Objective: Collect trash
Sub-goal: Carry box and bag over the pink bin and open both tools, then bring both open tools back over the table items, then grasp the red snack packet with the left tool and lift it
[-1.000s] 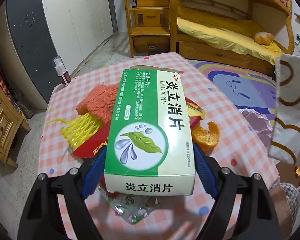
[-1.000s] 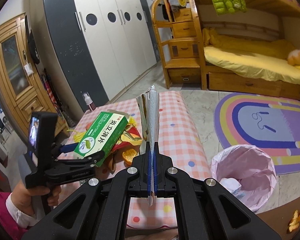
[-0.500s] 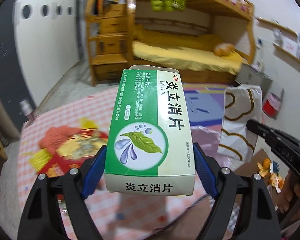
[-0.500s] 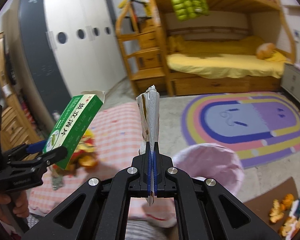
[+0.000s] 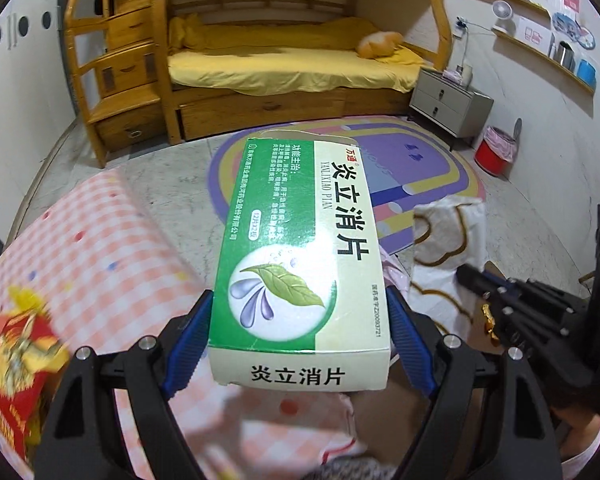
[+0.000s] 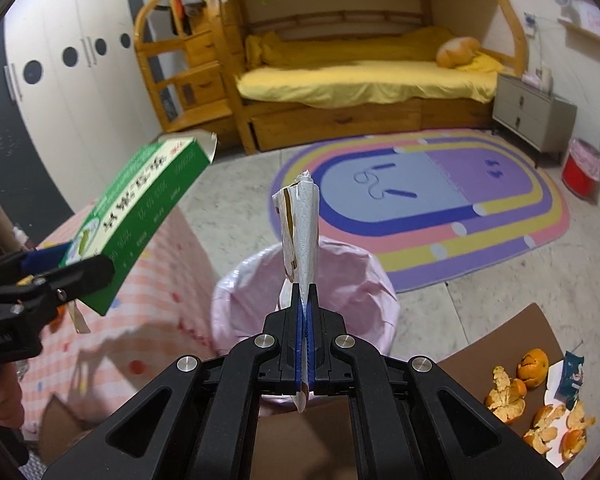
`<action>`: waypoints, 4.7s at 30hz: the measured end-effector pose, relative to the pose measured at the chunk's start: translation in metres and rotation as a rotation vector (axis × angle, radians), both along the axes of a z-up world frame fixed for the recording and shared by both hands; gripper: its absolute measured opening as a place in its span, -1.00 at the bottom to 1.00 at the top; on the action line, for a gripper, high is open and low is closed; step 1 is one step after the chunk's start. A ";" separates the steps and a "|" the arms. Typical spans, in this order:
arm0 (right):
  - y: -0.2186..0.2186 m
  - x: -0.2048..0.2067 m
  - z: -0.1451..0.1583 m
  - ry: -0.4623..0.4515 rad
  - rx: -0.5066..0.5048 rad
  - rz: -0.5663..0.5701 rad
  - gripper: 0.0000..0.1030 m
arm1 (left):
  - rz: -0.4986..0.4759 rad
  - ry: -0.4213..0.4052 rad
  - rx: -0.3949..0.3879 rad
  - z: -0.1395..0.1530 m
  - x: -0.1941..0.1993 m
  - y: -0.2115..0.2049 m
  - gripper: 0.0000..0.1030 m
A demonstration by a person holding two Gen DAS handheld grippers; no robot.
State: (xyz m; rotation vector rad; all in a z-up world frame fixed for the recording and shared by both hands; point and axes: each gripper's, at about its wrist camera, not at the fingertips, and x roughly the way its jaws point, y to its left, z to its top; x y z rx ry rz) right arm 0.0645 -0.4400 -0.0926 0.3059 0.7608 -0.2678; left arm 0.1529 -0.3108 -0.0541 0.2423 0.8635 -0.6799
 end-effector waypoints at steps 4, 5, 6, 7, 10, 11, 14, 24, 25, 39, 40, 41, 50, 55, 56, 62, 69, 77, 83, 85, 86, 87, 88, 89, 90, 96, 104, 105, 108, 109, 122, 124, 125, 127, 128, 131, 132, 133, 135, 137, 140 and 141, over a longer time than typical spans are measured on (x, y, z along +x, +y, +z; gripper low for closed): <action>-0.013 0.016 -0.019 0.030 0.011 -0.011 -0.84 | -0.020 -0.013 -0.005 -0.002 0.012 -0.014 0.62; -0.015 0.020 -0.023 0.040 0.019 -0.006 -0.74 | -0.017 -0.020 -0.004 -0.001 0.014 -0.015 0.65; -0.019 0.025 -0.028 0.051 0.033 -0.004 -0.47 | -0.007 -0.030 -0.003 0.000 0.016 -0.014 0.74; -0.020 0.027 -0.031 0.056 0.040 -0.009 -0.30 | 0.002 -0.040 -0.009 0.002 0.018 -0.010 0.78; -0.018 0.025 -0.029 0.044 0.049 -0.011 -0.28 | 0.041 -0.046 -0.017 0.006 0.021 0.008 0.78; -0.017 0.022 -0.026 0.039 0.060 -0.006 -0.28 | 0.058 -0.047 -0.019 0.008 0.021 0.014 0.78; -0.008 0.016 -0.014 0.021 0.086 0.019 -0.28 | 0.134 -0.060 -0.041 0.018 0.017 0.045 0.78; 0.086 -0.005 0.057 -0.086 0.072 0.259 -0.28 | 0.363 -0.112 -0.002 0.032 -0.032 0.159 0.78; 0.105 -0.005 0.063 -0.092 0.064 0.301 -0.27 | 0.387 -0.111 0.003 0.033 -0.037 0.171 0.78; 0.276 0.002 0.087 -0.093 -0.011 0.657 -0.27 | 0.698 -0.181 0.013 0.057 -0.114 0.335 0.80; 0.290 0.003 0.090 -0.094 -0.024 0.679 -0.27 | 0.719 -0.188 0.012 0.059 -0.119 0.345 0.82; 0.298 0.002 0.092 -0.096 -0.034 0.690 -0.27 | 0.736 -0.192 0.013 0.059 -0.122 0.354 0.83; 0.364 0.005 0.097 -0.082 -0.054 0.741 -0.27 | 0.868 -0.193 -0.022 0.057 -0.147 0.429 0.86; 0.385 0.004 0.100 -0.078 -0.069 0.759 -0.27 | 0.918 -0.168 -0.041 0.050 -0.153 0.455 0.86; 0.389 0.005 0.101 -0.081 -0.068 0.762 -0.27 | 0.922 -0.163 -0.043 0.048 -0.154 0.459 0.86; 0.399 0.016 0.102 -0.090 -0.053 0.764 -0.27 | 0.934 -0.151 -0.017 0.041 -0.153 0.469 0.87; 0.383 0.032 0.094 -0.085 -0.049 0.729 -0.27 | 0.888 -0.134 0.005 0.031 -0.134 0.455 0.87; 0.336 0.048 0.080 -0.076 -0.057 0.663 -0.29 | 0.772 -0.117 0.044 0.014 -0.103 0.406 0.87; 0.302 0.053 0.073 -0.078 -0.050 0.628 -0.29 | 0.756 -0.196 0.056 0.017 -0.091 0.380 0.86; 0.289 0.052 0.073 -0.086 -0.053 0.614 -0.27 | 0.733 -0.213 0.058 0.016 -0.088 0.372 0.86; 0.283 0.052 0.072 -0.083 -0.052 0.609 -0.27 | 0.717 -0.214 0.056 0.014 -0.086 0.368 0.86; 0.275 0.051 0.071 -0.083 -0.045 0.598 -0.27 | 0.705 -0.213 0.052 0.013 -0.085 0.365 0.86; 0.269 0.051 0.070 -0.082 -0.038 0.589 -0.27 | 0.693 -0.210 0.048 0.012 -0.083 0.362 0.86; 0.261 0.051 0.068 -0.077 -0.026 0.575 -0.27 | 0.685 -0.208 0.044 0.010 -0.081 0.358 0.86; 0.256 0.051 0.066 -0.072 -0.018 0.563 -0.24 | 0.680 -0.210 0.040 0.010 -0.080 0.356 0.86; 0.231 0.053 0.057 -0.061 0.012 0.521 -0.19 | 0.603 -0.204 0.086 -0.003 -0.068 0.324 0.86; 0.221 0.054 0.051 -0.060 0.035 0.511 -0.19 | 0.536 -0.205 0.224 -0.023 -0.034 0.297 0.76; 0.220 0.054 0.051 -0.059 0.035 0.512 -0.19 | 0.522 -0.200 0.257 -0.028 -0.027 0.292 0.69; 0.218 0.054 0.052 -0.059 0.032 0.510 -0.19 | 0.485 -0.200 0.311 -0.034 -0.016 0.283 0.48; 0.217 0.053 0.053 -0.059 0.032 0.509 -0.19 | 0.475 -0.206 0.321 -0.034 -0.015 0.282 0.39; 0.228 0.039 0.070 -0.086 -0.004 0.533 -0.17 | 0.524 -0.197 0.031 0.031 -0.019 0.320 -1.00; 0.230 0.035 0.073 -0.089 -0.012 0.538 -0.14 | 0.547 -0.177 -0.070 0.047 -0.025 0.335 -1.00; 0.231 0.035 0.073 -0.088 -0.013 0.540 -0.13 | 0.562 -0.169 -0.107 0.055 -0.030 0.342 -1.00; 0.232 0.033 0.073 -0.084 -0.014 0.544 -0.12 | 0.570 -0.151 -0.152 0.064 -0.039 0.349 -1.00; 0.232 0.033 0.073 -0.083 -0.014 0.547 -0.12 | 0.575 -0.140 -0.172 0.067 -0.047 0.353 -1.00; 0.236 0.030 0.072 -0.077 -0.017 0.559 -0.12 | 0.582 -0.104 -0.162 0.062 -0.065 0.356 -1.00; 0.237 0.030 0.072 -0.076 -0.017 0.563 -0.12 | 0.585 -0.088 -0.151 0.059 -0.069 0.357 -1.00; 0.241 0.029 0.072 -0.075 -0.018 0.573 -0.12 | 0.594 -0.069 -0.126 0.054 -0.074 0.357 -1.00; 0.247 0.028 0.072 -0.075 -0.020 0.592 -0.12 | 0.623 -0.010 -0.084 0.041 -0.083 0.359 -1.00; 0.255 0.027 0.071 -0.074 -0.020 0.614 -0.11 | 0.646 0.043 -0.082 0.032 -0.088 0.366 -1.00; 0.265 0.027 0.067 -0.064 -0.021 0.642 -0.10 | 0.682 0.070 -0.041 0.024 -0.098 0.370 -1.00; 0.268 0.028 0.066 -0.059 -0.021 0.649 -0.10 | 0.694 0.071 -0.029 0.023 -0.101 0.372 -1.00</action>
